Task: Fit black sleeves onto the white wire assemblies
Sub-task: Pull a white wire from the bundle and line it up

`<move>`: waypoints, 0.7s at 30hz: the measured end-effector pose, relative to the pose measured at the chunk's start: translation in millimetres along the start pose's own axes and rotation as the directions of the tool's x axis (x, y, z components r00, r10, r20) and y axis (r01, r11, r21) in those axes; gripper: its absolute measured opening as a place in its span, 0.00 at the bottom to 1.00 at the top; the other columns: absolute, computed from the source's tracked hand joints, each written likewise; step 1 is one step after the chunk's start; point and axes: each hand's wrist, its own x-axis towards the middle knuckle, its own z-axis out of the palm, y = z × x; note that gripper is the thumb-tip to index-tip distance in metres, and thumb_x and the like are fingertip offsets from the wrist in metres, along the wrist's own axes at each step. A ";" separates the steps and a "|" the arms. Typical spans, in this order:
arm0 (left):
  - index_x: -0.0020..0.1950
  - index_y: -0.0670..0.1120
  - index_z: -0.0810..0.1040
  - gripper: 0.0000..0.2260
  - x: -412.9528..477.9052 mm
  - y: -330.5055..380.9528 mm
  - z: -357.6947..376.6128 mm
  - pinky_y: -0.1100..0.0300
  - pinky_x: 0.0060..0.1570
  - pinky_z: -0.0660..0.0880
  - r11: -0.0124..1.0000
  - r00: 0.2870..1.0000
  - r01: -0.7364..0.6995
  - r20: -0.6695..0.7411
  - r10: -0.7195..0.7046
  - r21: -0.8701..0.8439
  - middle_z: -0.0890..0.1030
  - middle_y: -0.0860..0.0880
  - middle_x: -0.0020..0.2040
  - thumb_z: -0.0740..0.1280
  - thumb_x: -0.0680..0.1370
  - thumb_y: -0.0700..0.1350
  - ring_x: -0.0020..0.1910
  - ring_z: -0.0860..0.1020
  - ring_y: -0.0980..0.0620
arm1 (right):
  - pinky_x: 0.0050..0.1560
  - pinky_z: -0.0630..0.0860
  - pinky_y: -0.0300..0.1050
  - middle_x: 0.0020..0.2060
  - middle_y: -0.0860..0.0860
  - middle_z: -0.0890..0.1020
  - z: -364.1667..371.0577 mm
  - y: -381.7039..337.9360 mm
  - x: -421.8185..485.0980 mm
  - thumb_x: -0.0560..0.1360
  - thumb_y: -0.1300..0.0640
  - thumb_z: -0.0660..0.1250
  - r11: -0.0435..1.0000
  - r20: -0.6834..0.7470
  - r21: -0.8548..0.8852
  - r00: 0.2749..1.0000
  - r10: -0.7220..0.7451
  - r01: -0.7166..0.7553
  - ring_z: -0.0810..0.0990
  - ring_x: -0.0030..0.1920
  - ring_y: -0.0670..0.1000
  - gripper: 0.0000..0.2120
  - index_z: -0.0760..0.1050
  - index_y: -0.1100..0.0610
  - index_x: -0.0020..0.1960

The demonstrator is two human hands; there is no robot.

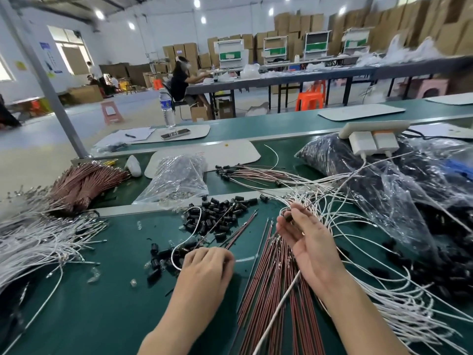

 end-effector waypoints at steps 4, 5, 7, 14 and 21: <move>0.52 0.57 0.74 0.06 17.2 11.4 8.6 0.69 0.35 0.72 0.932 0.965 0.150 -0.157 -0.211 -0.331 0.76 0.62 0.37 0.59 0.82 0.56 0.35 0.77 0.59 | 0.46 0.84 0.44 0.43 0.55 0.84 1.5 4.8 1.8 0.72 0.62 0.68 0.995 0.015 -0.101 1.000 -0.003 0.005 0.85 0.42 0.52 0.13 0.79 0.62 0.56; 0.52 0.56 0.74 0.06 20.8 14.9 11.0 0.71 0.33 0.69 0.928 0.958 0.126 -0.200 -0.206 -0.350 0.75 0.61 0.36 0.60 0.82 0.56 0.34 0.76 0.59 | 0.46 0.83 0.44 0.42 0.54 0.84 2.0 7.3 2.1 0.74 0.63 0.67 0.989 0.019 -0.150 1.000 0.016 -0.013 0.84 0.41 0.52 0.11 0.80 0.62 0.56; 0.52 0.56 0.74 0.05 24.3 19.3 13.6 0.73 0.31 0.67 0.920 0.952 0.102 -0.231 -0.201 -0.378 0.76 0.60 0.36 0.61 0.82 0.54 0.33 0.76 0.60 | 0.43 0.82 0.42 0.41 0.53 0.84 3.6 13.1 0.9 0.79 0.65 0.63 0.976 0.044 -0.210 0.997 0.069 -0.058 0.83 0.39 0.50 0.09 0.80 0.62 0.57; 0.52 0.56 0.76 0.06 20.8 13.0 17.3 0.66 0.32 0.72 0.895 0.938 0.108 -0.254 -0.236 -0.432 0.79 0.59 0.41 0.61 0.81 0.56 0.35 0.77 0.56 | 0.43 0.81 0.40 0.41 0.53 0.84 8.3 22.6 -3.7 0.73 0.56 0.70 0.958 0.177 -0.276 0.975 0.133 -0.081 0.82 0.39 0.49 0.09 0.86 0.56 0.51; 0.52 0.56 0.76 0.07 20.3 12.1 17.3 0.64 0.32 0.74 0.885 0.937 0.111 -0.250 -0.245 -0.452 0.79 0.59 0.41 0.62 0.81 0.56 0.34 0.77 0.56 | 0.42 0.81 0.40 0.41 0.54 0.84 9.6 24.0 -5.6 0.72 0.55 0.72 0.943 0.177 -0.328 0.976 0.125 -0.062 0.82 0.37 0.49 0.09 0.86 0.56 0.49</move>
